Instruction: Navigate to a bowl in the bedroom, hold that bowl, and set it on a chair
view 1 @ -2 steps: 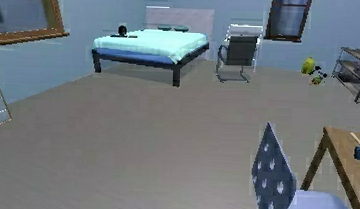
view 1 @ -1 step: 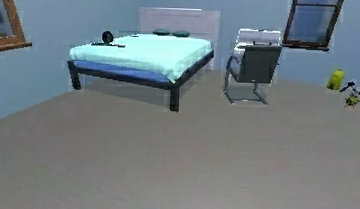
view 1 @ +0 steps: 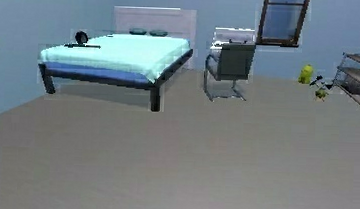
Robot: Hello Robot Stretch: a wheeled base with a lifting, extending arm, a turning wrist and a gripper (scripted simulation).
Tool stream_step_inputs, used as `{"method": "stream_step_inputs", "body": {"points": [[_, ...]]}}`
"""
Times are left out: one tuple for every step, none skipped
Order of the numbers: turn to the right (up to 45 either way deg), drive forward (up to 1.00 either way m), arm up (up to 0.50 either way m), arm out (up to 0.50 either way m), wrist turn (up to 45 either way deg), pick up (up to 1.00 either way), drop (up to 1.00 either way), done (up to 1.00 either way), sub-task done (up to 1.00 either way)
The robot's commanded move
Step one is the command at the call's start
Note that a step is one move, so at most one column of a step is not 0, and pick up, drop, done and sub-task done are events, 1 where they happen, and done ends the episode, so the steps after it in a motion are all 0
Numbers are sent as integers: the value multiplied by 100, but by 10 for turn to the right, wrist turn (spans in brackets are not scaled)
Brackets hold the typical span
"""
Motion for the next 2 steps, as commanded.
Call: {"method": "stream_step_inputs", "body": {"points": [[0,30,0,0,0,0,0,0,0],[300,0,0,0,0,0,0,0,0]]}}
